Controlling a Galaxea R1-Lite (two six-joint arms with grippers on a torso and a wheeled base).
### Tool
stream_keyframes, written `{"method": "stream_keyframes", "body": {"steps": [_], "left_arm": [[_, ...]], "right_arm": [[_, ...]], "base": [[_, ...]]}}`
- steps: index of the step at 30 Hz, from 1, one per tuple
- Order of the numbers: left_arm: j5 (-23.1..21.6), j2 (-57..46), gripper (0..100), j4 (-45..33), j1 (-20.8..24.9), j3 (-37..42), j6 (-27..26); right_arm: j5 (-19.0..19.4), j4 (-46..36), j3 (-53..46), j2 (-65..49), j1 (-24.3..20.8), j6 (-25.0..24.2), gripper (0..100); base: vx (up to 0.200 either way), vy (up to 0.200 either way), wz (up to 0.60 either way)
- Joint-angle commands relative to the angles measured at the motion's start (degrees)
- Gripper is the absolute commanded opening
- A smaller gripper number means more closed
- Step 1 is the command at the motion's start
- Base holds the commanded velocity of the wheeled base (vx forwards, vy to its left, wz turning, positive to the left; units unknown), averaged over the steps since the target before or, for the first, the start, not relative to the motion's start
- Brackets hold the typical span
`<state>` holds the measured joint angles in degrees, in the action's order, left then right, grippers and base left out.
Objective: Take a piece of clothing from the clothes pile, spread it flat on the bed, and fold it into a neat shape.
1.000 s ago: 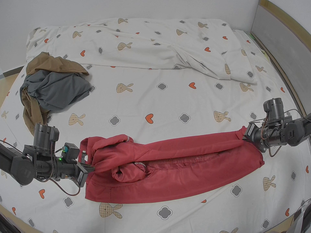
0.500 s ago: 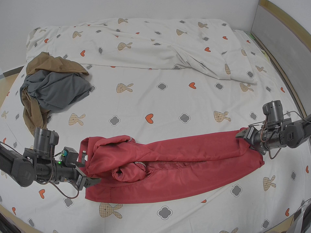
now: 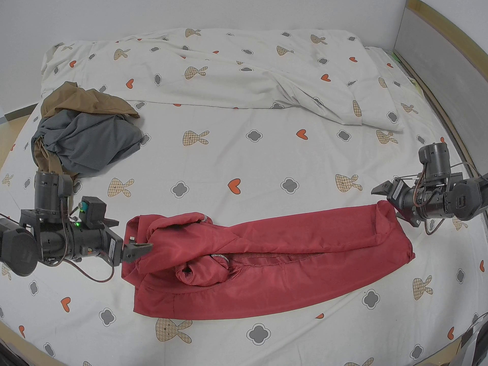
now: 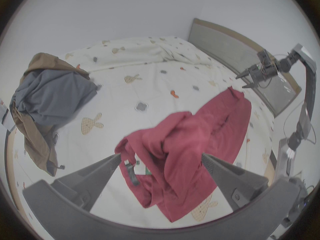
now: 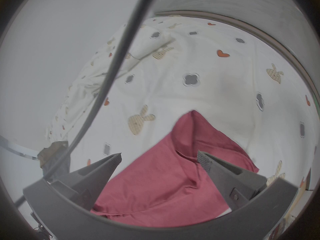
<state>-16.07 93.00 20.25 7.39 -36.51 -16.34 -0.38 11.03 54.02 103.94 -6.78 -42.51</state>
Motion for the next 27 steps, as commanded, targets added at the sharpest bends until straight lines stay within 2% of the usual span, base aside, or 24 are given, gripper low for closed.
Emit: {"method": "stream_keyframes", "body": {"steps": [1,5,14,19,22,27], "left_arm": [[-0.1,0.1,100,0.0,1.3,-4.2,3.9],[-0.8,0.9,100,-0.2,4.0,-5.8,9.3],[-0.7,1.0,100,-0.2,4.1,-5.1,9.8],[-0.8,1.0,100,-0.1,4.1,-4.6,9.8],[-0.8,1.5,100,-0.2,4.1,-4.5,9.7],[-0.8,2.3,100,-0.1,4.1,-4.5,9.7]], "right_arm": [[1.9,0.0,4.8,1.0,-1.0,-0.2,100],[2.1,0.0,7.5,7.6,-4.1,-0.3,100],[1.2,0.0,13.5,19.0,-5.7,-0.9,100],[0.6,-0.2,12.6,19.2,-3.3,-1.8,100],[0.6,-0.5,11.6,15.5,-0.3,-1.7,100],[0.7,-0.4,8.0,9.4,1.9,-1.4,100]], "base": [[0.0,0.0,0.0],[0.0,0.0,0.0],[0.0,0.0,0.0],[0.0,0.0,0.0],[0.0,0.0,0.0],[0.0,0.0,0.0]]}}
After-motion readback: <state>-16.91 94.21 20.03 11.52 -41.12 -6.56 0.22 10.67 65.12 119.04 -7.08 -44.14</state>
